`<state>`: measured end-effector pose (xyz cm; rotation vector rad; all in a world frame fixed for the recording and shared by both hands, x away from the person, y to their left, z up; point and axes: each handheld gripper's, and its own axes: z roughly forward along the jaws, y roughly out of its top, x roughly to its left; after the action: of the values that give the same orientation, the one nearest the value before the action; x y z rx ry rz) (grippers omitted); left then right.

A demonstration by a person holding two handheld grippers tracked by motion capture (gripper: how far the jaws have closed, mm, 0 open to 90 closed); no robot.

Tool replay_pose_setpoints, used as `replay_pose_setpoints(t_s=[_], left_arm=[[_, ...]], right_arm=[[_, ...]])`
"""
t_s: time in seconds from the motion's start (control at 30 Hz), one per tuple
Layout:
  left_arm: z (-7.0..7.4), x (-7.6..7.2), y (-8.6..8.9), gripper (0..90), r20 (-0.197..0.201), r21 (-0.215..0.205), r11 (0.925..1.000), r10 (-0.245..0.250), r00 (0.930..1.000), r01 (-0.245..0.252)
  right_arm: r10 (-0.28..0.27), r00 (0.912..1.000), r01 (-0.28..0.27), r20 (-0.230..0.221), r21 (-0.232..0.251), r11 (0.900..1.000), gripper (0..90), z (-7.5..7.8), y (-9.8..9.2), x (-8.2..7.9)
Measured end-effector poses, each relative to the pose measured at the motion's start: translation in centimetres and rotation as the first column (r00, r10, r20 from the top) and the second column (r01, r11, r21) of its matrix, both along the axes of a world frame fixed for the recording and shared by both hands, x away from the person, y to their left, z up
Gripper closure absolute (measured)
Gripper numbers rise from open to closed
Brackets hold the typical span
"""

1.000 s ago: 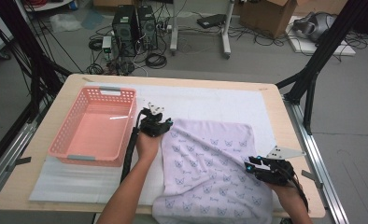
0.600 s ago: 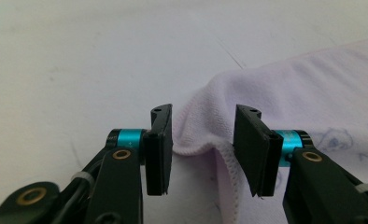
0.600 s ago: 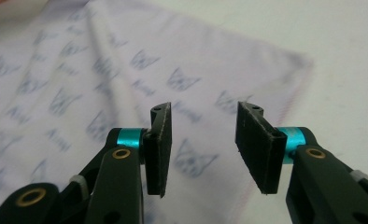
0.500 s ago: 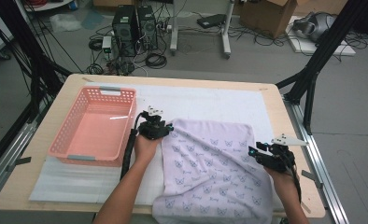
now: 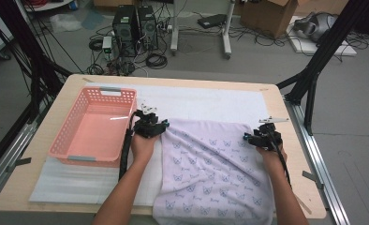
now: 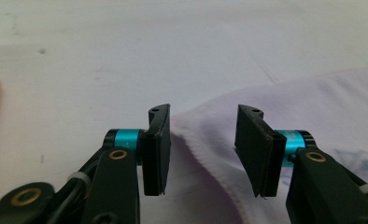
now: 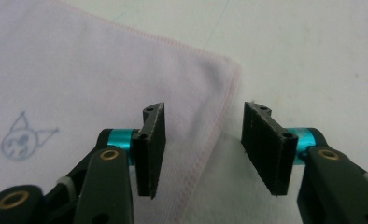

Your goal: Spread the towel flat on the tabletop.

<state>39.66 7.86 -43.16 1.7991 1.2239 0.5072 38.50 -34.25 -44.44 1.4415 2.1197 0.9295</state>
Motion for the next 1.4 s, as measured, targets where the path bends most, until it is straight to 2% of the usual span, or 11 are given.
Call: replay_pose_setpoints(t_s=[0.07,0.13,0.23,0.37,0.63,0.73,0.83,0.9,1.0,1.27,1.4], left_arm=[[0.3,-0.3,-0.3,53.6,0.001,-0.006,0.9997,-0.024,0.9997,0.024],[0.5,-0.6,-0.5,52.6,-0.007,-0.037,0.9978,-0.055,0.9985,0.054],[0.9,-1.2,-0.9,50.0,-0.026,-0.035,0.9943,-0.102,0.9944,0.101],[0.6,-2.5,-1.4,46.9,-0.022,-0.019,0.9896,-0.143,0.9895,0.143],[-1.7,-3.9,-2.5,43.2,-0.093,0.045,0.9798,-0.190,0.9773,0.195],[-1.6,-4.3,-3.3,69.6,-0.058,0.126,0.9665,-0.218,0.9742,0.224],[-1.6,-4.0,-3.2,85.5,-0.007,0.191,0.9735,-0.127,0.9919,0.126],[-1.6,-3.0,-1.8,85.7,0.009,0.127,0.9917,-0.022,0.9997,0.021],[-1.9,-2.1,-0.3,85.6,-0.009,0.096,0.9950,0.028,0.9996,-0.027],[-1.1,-3.2,-0.1,56.9,-0.009,0.008,0.9995,-0.032,0.9994,0.032],[-0.6,-4.4,0.3,52.4,0.016,-0.021,0.9964,-0.082,0.9965,0.082]], right_arm=[[0.046,0.9988,-0.045,0.014,-0.042,0.998,85.5,0.2,0.3,0.4],[0.065,0.9959,-0.056,0.062,-0.138,0.989,86.9,0.2,0.9,0.7],[-0.015,0.9937,0.032,0.111,-0.150,0.988,87.2,0.3,0.5,1.9],[-0.186,0.9612,0.213,0.203,-0.119,0.970,84.5,1.4,-1.1,2.2],[-0.123,0.9760,0.127,0.180,-0.012,0.992,59.3,2.8,-1.8,-0.4],[-0.089,0.9776,0.091,0.191,-0.001,0.996,58.0,3.4,-1.8,-1.7],[-0.077,0.9798,0.074,0.185,0.021,0.997,57.5,3.6,-2.0,-2.6],[-0.057,0.9827,0.053,0.176,0.031,0.998,57.4,3.6,-2.1,-3.1],[-0.011,0.9861,0.004,0.166,0.044,0.999,55.5,3.4,-1.9,-4.1],[0.123,0.9918,-0.124,0.032,0.021,0.992,48.5,1.0,-0.5,-6.3],[0.127,0.9919,-0.127,0.005,0.025,0.992,79.4,-0.1,-0.5,-6.3]])
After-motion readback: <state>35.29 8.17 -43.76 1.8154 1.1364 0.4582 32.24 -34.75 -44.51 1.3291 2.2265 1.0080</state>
